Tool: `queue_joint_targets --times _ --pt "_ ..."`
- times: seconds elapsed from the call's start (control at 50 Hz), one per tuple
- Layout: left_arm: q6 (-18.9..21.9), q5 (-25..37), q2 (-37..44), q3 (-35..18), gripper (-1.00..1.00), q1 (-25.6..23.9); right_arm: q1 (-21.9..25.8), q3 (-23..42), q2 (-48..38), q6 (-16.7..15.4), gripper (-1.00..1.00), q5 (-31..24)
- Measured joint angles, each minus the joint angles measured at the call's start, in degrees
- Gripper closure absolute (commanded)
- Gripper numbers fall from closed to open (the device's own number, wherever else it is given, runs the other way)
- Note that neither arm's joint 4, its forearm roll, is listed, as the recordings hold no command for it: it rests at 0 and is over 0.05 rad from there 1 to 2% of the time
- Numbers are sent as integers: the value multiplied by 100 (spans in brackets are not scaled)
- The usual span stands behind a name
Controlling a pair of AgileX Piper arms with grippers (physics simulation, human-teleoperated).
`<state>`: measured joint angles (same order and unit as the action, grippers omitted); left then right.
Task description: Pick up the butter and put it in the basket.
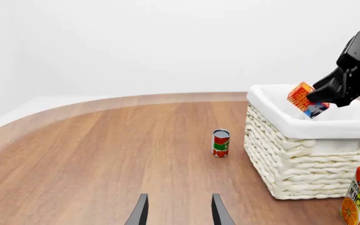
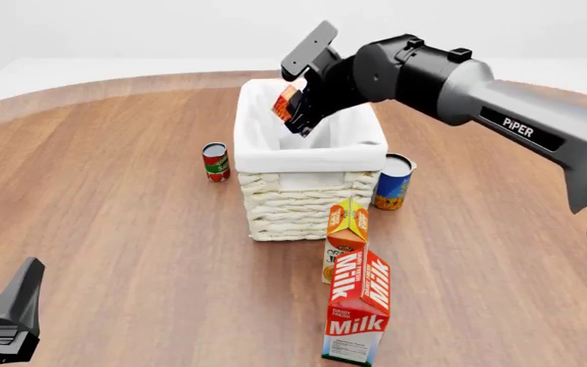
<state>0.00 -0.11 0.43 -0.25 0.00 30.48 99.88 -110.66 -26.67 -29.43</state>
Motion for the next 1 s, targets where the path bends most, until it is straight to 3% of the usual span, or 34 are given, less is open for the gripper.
queue_joint_targets --times 0.26,0.28,1.0 --pt "0 0 0 0 -100 0 -24 39 -65 -60 100 8" --pt "0 0 0 0 -100 0 -33 52 -73 -68 -100 10" --pt "0 0 0 0 -100 0 -131 211 -6 -65 -100 50"
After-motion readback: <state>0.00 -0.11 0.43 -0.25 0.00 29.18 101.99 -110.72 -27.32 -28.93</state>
